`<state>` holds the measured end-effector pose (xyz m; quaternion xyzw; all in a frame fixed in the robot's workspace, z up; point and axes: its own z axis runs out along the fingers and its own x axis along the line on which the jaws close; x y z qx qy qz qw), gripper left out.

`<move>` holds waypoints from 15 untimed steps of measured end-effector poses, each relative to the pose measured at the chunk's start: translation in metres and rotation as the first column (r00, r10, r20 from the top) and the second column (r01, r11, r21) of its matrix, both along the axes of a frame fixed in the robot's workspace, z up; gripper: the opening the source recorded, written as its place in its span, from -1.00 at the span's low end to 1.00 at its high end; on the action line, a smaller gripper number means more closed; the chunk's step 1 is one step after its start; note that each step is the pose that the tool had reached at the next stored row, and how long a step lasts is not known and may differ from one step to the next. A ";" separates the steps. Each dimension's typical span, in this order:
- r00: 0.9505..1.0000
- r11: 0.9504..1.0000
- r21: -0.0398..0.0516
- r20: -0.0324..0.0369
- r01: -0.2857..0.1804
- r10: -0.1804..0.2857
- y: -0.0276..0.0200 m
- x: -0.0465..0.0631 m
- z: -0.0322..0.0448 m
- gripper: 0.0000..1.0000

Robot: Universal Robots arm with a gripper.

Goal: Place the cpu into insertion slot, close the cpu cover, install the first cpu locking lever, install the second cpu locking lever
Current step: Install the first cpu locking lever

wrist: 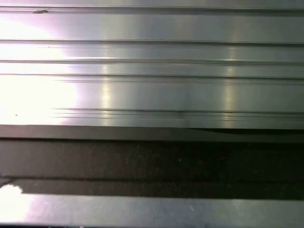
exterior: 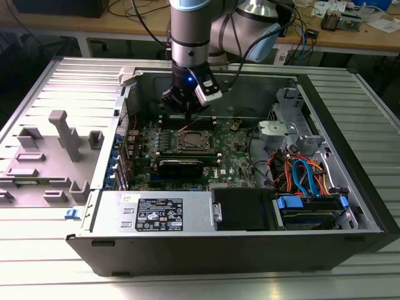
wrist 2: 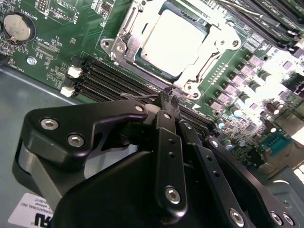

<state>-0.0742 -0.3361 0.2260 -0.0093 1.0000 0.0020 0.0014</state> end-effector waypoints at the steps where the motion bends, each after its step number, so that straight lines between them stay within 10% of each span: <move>1: 1.000 1.000 0.000 0.000 0.000 0.000 0.0002 0.001 -0.0005 -0.79; 15: 1.000 1.000 -0.002 -0.002 0.000 0.000 0.0006 0.018 -0.0028 -0.79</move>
